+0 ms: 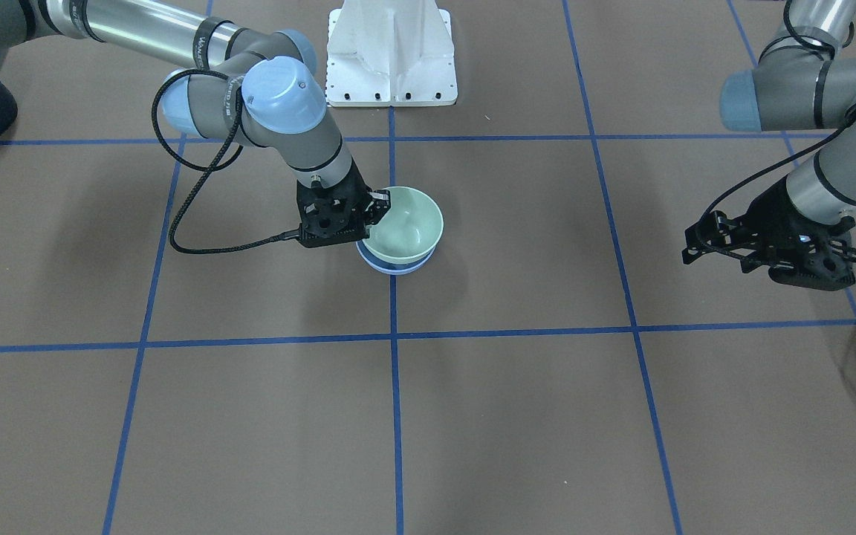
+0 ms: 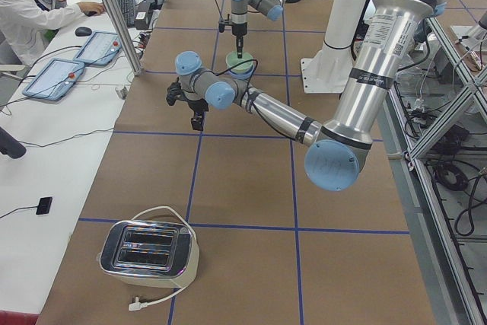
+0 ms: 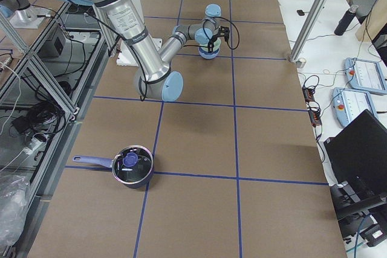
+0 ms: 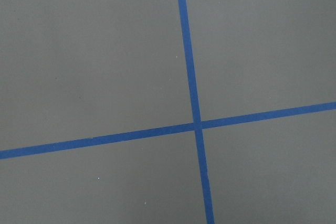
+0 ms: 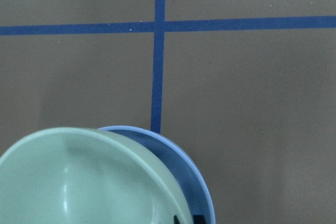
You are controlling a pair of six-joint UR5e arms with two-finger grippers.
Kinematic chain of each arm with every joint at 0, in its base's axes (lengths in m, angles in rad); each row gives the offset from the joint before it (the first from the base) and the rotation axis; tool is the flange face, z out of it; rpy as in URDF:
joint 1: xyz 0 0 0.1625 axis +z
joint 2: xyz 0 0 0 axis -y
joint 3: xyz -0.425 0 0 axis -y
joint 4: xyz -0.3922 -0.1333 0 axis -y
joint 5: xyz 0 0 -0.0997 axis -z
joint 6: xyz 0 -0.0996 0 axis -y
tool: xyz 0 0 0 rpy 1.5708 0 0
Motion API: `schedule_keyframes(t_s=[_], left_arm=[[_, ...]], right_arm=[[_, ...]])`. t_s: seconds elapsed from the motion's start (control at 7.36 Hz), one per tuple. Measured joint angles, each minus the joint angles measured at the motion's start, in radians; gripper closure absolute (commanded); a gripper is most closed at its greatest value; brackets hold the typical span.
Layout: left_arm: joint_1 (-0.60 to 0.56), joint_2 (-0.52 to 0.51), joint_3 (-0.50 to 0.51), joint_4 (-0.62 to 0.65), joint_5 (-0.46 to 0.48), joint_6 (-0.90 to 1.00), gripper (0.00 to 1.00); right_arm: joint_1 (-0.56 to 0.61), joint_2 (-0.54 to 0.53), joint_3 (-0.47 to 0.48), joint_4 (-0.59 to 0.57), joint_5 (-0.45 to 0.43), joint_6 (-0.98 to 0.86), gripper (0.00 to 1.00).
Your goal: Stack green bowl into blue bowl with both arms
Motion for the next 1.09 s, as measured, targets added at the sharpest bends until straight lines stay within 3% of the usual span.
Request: schedule_keyframes(t_s=[0.54,0.68,0.81,0.95,1.09], left_arm=[[0.0,0.0,-0.001,0.0,0.0,-0.001,0.04],[0.0,0.0,-0.001,0.0,0.0,-0.001,0.04],[0.0,0.0,-0.002,-0.001,0.0,-0.001,0.04],[0.0,0.0,-0.002,-0.001,0.0,-0.001,0.04],[0.0,0.0,-0.003,-0.001,0.0,-0.001,0.04]], right_arm=[[-0.005,-0.005,0.0,0.0,0.0,0.0,0.84],[-0.005,-0.006,0.0,0.0,0.0,0.0,0.78],[-0.005,-0.007,0.0,0.0,0.001,-0.001,0.52],[-0.005,-0.007,0.0,0.0,0.001,-0.006,0.15],[-0.004,-0.007,0.0,0.0,0.002,-0.014,0.0]])
